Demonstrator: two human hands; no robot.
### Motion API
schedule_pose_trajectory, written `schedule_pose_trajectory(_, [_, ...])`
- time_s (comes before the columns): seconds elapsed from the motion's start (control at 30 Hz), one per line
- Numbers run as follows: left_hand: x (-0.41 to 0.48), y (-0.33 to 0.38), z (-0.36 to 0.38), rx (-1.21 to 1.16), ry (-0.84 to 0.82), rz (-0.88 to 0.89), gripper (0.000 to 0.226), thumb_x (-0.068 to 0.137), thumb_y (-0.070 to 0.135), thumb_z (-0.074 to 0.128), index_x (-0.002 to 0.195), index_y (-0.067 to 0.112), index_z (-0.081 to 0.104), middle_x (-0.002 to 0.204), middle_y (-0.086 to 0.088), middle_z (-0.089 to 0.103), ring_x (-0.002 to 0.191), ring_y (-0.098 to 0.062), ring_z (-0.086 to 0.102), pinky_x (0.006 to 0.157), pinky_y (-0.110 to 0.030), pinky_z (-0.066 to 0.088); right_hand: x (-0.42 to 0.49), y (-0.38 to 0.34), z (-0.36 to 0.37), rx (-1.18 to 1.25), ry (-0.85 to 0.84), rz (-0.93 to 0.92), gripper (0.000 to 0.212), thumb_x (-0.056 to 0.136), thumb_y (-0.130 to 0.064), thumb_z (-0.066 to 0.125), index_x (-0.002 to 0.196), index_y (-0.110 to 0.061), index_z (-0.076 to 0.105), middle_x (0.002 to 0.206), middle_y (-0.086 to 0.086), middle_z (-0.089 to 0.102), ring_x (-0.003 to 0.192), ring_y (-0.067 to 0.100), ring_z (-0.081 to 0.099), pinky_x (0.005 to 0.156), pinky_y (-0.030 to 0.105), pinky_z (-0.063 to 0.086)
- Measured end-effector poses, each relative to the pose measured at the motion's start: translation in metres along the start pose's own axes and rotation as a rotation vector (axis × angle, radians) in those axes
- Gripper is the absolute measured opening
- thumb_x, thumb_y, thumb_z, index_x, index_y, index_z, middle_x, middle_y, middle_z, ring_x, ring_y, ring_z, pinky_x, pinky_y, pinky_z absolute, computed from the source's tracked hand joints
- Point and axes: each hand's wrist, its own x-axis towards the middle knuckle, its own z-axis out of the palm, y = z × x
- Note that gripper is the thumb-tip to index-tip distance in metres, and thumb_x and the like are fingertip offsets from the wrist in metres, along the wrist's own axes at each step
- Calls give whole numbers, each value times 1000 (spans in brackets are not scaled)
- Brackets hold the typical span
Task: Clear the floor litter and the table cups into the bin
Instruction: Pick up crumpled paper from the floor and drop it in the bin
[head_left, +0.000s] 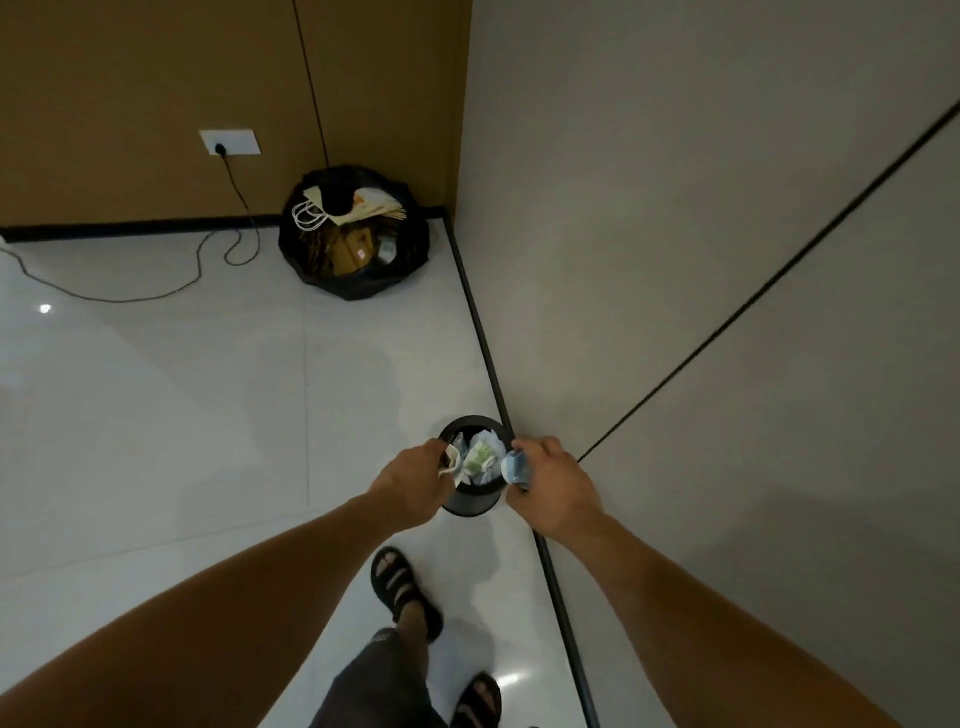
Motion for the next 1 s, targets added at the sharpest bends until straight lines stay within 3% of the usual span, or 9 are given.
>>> schedule_pose_trajectory(0.1, [60, -13, 11, -34, -46, -23, 32, 92, 28, 55, 120, 14, 52, 110, -9, 65, 94, -27, 61, 82, -35, 51, 63, 12, 13, 3, -22, 37, 60, 87, -27, 63, 142, -22, 41, 140, 6, 42, 119, 28, 48, 97, 36, 46])
schedule_pose_trajectory(0.27, [163, -46, 57, -93, -114, -149, 32, 91, 39, 53, 116, 18, 52, 105, -7, 66, 89, -24, 62, 77, -33, 53, 165, 42, 67, 25, -108, 46, 58, 87, -27, 64, 140, -22, 41, 140, 5, 42, 119, 26, 50, 92, 33, 47])
schedule_pose_trajectory(0.57, [345, -130, 200, -251, -93, -333, 24, 92, 29, 55, 112, 16, 53, 99, -5, 64, 86, -21, 62, 78, -35, 55, 359, 126, 222, -67, -190, -24, 62, 86, -26, 68, 141, -21, 40, 141, 6, 39, 125, 26, 46, 96, 33, 44])
schedule_pose_trajectory(0.8, [386, -190, 303, -335, -102, -374, 63, 82, 27, 69, 137, 17, 39, 128, -6, 48, 111, -23, 52, 94, -39, 49, 437, 169, 322, -148, -264, -154, 67, 88, -27, 66, 146, -21, 35, 145, 7, 37, 126, 29, 42, 97, 39, 42])
schedule_pose_trajectory(1.0, [376, -208, 305, -273, 11, -302, 68, 85, 34, 66, 142, 20, 33, 142, -1, 35, 127, -20, 38, 101, -30, 38, 439, 180, 339, -166, -308, -127, 73, 89, -38, 63, 150, -20, 28, 151, 7, 29, 134, 30, 34, 106, 40, 36])
